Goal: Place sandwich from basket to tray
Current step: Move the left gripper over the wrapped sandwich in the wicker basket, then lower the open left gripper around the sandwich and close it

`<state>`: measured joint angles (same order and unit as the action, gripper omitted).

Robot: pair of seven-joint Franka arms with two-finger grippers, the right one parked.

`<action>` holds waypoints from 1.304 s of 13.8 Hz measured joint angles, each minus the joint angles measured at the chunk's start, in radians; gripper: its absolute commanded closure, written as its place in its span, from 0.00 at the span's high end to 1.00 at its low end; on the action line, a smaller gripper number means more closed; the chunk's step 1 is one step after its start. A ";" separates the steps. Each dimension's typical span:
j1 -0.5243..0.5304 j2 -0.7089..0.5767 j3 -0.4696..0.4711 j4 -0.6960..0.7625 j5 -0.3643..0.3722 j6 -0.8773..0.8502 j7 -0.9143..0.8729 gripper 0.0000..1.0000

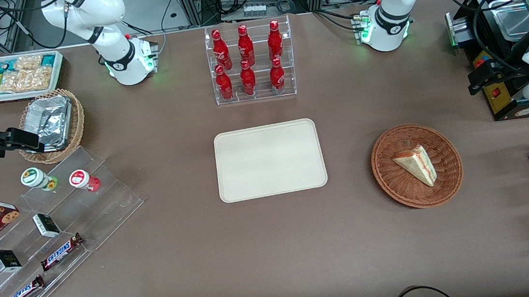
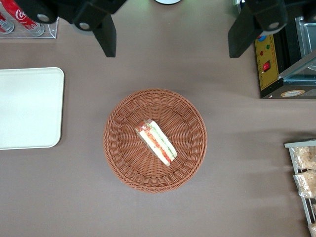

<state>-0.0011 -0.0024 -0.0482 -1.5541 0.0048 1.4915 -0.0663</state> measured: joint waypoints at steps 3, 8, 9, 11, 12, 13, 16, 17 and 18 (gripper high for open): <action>-0.001 0.002 -0.005 -0.002 0.017 0.002 0.001 1.00; -0.007 0.089 -0.017 -0.018 0.026 0.107 0.001 1.00; -0.010 0.123 -0.020 -0.021 0.028 0.140 0.001 1.00; -0.012 0.194 -0.024 -0.024 0.028 0.211 -0.004 1.00; -0.012 0.227 -0.024 -0.024 0.029 0.235 -0.012 1.00; -0.012 0.256 -0.024 -0.025 0.029 0.253 -0.019 1.00; -0.012 0.319 -0.024 -0.048 0.036 0.330 -0.033 1.00; -0.012 0.328 -0.024 -0.075 0.038 0.376 -0.066 1.00; -0.012 0.333 -0.024 -0.108 0.045 0.421 -0.116 1.00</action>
<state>-0.0133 0.3302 -0.0722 -1.6620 0.0501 1.9120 -0.1821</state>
